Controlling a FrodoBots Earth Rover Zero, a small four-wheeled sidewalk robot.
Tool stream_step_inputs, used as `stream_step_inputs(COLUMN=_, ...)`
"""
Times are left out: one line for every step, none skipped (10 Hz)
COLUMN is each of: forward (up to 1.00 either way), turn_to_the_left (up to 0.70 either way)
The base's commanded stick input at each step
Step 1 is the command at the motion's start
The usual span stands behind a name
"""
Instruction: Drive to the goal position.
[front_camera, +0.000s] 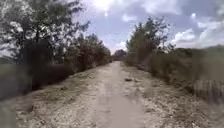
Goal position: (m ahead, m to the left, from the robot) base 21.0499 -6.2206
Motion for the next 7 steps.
stream_step_inputs(forward=0.85, turn_to_the_left=0.00)
stream_step_inputs(forward=0.85, turn_to_the_left=0.00)
stream_step_inputs(forward=0.85, turn_to_the_left=0.00)
stream_step_inputs(forward=0.85, turn_to_the_left=0.00)
stream_step_inputs(forward=0.85, turn_to_the_left=0.00)
stream_step_inputs(forward=0.85, turn_to_the_left=0.00)
stream_step_inputs(forward=0.85, turn_to_the_left=0.00)
